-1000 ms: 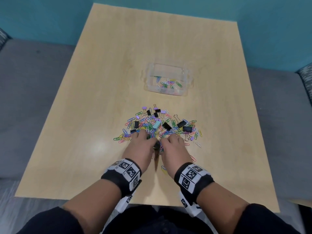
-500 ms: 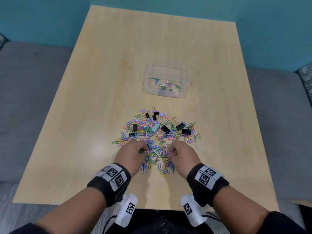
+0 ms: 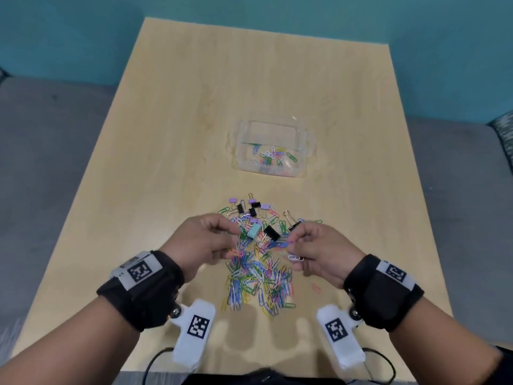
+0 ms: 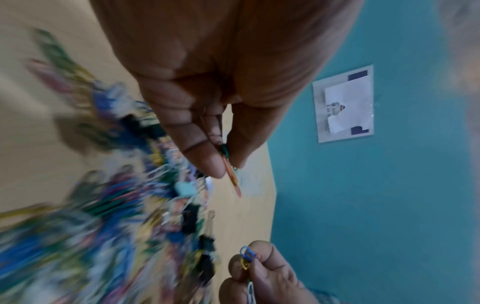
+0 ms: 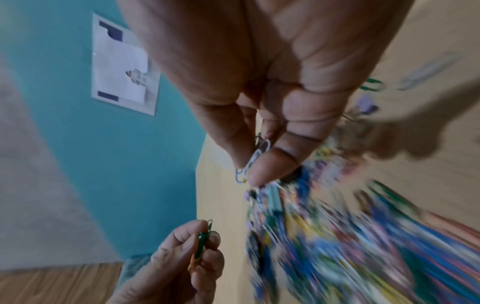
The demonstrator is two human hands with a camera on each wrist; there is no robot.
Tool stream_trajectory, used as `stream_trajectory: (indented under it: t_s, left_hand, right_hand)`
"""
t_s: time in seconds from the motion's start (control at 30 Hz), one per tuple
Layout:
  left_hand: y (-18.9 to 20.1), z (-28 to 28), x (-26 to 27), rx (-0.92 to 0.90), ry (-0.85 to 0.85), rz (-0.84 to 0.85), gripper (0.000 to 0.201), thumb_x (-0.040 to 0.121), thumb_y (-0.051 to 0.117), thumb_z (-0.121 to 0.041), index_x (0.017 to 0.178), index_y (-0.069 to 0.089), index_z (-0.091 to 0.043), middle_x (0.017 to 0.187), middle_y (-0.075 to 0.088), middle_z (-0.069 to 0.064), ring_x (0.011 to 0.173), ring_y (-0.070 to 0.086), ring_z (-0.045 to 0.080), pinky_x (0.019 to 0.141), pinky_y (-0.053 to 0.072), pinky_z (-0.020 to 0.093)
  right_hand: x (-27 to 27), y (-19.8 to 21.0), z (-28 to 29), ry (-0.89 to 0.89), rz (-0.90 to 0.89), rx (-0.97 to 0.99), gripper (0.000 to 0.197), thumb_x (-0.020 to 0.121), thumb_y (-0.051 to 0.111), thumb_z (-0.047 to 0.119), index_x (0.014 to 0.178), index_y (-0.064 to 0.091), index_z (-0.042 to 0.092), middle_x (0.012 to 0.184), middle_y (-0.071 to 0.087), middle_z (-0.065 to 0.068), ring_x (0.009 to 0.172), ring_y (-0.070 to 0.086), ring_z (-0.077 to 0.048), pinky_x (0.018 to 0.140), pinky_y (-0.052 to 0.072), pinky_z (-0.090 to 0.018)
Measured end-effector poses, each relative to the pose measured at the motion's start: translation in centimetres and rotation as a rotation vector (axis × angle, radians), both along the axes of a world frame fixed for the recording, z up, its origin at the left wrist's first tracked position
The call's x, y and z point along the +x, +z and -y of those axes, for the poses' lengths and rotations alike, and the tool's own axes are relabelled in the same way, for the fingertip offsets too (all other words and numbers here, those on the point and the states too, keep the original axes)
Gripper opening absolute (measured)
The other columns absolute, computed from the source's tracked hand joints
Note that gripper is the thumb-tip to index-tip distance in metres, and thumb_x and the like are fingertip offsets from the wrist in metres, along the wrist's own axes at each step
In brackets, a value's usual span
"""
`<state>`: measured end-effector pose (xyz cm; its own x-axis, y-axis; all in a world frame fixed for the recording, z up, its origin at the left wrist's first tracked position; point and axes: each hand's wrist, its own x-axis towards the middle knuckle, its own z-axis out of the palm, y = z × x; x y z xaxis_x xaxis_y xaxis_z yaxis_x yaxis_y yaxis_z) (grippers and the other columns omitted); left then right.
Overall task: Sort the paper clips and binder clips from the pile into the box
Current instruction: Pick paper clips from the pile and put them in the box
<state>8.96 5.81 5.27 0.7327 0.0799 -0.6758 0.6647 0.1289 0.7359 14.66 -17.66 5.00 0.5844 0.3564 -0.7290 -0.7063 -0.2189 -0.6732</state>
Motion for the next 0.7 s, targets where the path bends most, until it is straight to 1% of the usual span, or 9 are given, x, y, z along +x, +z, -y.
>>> stream_trajectory:
  t_s: [0.07, 0.13, 0.23, 0.4, 0.47, 0.53, 0.6, 0.63, 0.7]
  left_hand:
    - [0.9, -0.3, 3.0, 0.030, 0.018, 0.073, 0.014, 0.078, 0.066, 0.009, 0.079, 0.067, -0.004, 0.063, 0.061, 0.010, 0.051, 0.057, 0.019, 0.053, 0.050, 0.028]
    - [1.6, -0.5, 6.5, 0.082, 0.020, 0.137, 0.014, 0.079, 0.066, 0.010, 0.079, 0.066, -0.004, 0.068, 0.062, 0.011, 0.056, 0.060, 0.020, 0.055, 0.056, 0.026]
    - [1.7, -0.6, 11.7, 0.183, 0.034, 0.202, 0.014, 0.080, 0.065, 0.009, 0.075, 0.064, -0.004, 0.071, 0.059, 0.009, 0.059, 0.060, 0.020, 0.055, 0.057, 0.023]
    - [1.6, 0.9, 17.7, 0.339, 0.039, 0.275, 0.022, 0.081, 0.064, 0.007, 0.068, 0.062, -0.012, 0.069, 0.055, 0.006, 0.060, 0.057, 0.021, 0.065, 0.060, 0.031]
    - [1.6, 1.3, 18.6, 0.389, -0.016, 0.283, 0.018, 0.081, 0.064, 0.002, 0.075, 0.065, -0.015, 0.075, 0.058, 0.005, 0.067, 0.059, 0.023, 0.074, 0.059, 0.037]
    - [1.9, 1.0, 18.4, 0.512, -0.128, 0.291, 0.013, 0.083, 0.063, -0.007, 0.088, 0.070, -0.018, 0.080, 0.061, 0.002, 0.073, 0.059, 0.021, 0.079, 0.056, 0.036]
    - [2.3, 0.2, 17.2, 0.635, -0.197, 0.306, 0.017, 0.086, 0.061, -0.014, 0.098, 0.070, -0.019, 0.085, 0.062, -0.001, 0.074, 0.058, 0.018, 0.075, 0.050, 0.028]
    - [2.7, -0.2, 15.9, 0.649, -0.187, 0.323, 0.017, 0.086, 0.060, -0.015, 0.100, 0.070, -0.018, 0.085, 0.063, -0.001, 0.073, 0.058, 0.017, 0.073, 0.047, 0.026]
    - [2.8, -1.1, 12.5, 0.579, -0.150, 0.342, 0.013, 0.086, 0.062, -0.015, 0.094, 0.071, -0.015, 0.083, 0.067, 0.001, 0.072, 0.059, 0.016, 0.074, 0.050, 0.030]
  right_hand:
    - [2.8, 1.4, -0.7, -0.039, 0.066, 0.007, 0.020, 0.085, 0.059, -0.009, 0.077, 0.056, 0.009, 0.064, 0.055, -0.009, 0.046, 0.055, -0.015, 0.039, 0.046, -0.022]
    - [6.1, 2.5, -1.5, -0.077, 0.148, 0.001, 0.018, 0.085, 0.058, -0.012, 0.078, 0.055, 0.005, 0.069, 0.056, -0.010, 0.050, 0.055, -0.015, 0.045, 0.052, -0.022]
    - [10.9, 2.9, -3.2, -0.104, 0.262, -0.099, 0.022, 0.085, 0.057, -0.013, 0.075, 0.054, 0.006, 0.073, 0.053, -0.012, 0.056, 0.054, -0.020, 0.050, 0.056, -0.025]
    - [16.2, 2.9, -6.1, -0.062, 0.443, -0.306, 0.023, 0.083, 0.058, -0.010, 0.070, 0.055, 0.009, 0.082, 0.055, -0.013, 0.057, 0.058, -0.019, 0.055, 0.059, -0.030]
    - [16.9, 3.2, -6.7, 0.001, 0.461, -0.334, 0.015, 0.085, 0.061, -0.003, 0.076, 0.058, 0.009, 0.085, 0.056, -0.011, 0.060, 0.060, -0.020, 0.061, 0.060, -0.033]
    - [17.2, 3.5, -6.5, 0.102, 0.478, -0.400, 0.006, 0.086, 0.065, 0.009, 0.091, 0.063, 0.010, 0.088, 0.058, -0.010, 0.070, 0.062, -0.024, 0.073, 0.060, -0.042]
    - [16.9, 3.5, -5.3, 0.220, 0.589, -0.541, 0.021, 0.085, 0.065, 0.021, 0.104, 0.063, 0.014, 0.097, 0.062, -0.006, 0.085, 0.063, -0.026, 0.080, 0.057, -0.045]
    - [16.1, 3.6, -4.5, 0.238, 0.659, -0.567, 0.022, 0.084, 0.064, 0.023, 0.105, 0.064, 0.015, 0.099, 0.064, -0.005, 0.087, 0.062, -0.024, 0.081, 0.055, -0.043]
    - [13.4, 3.5, -2.6, 0.235, 0.743, -0.522, 0.011, 0.085, 0.063, 0.020, 0.094, 0.065, 0.016, 0.091, 0.066, -0.002, 0.079, 0.060, -0.020, 0.077, 0.053, -0.038]
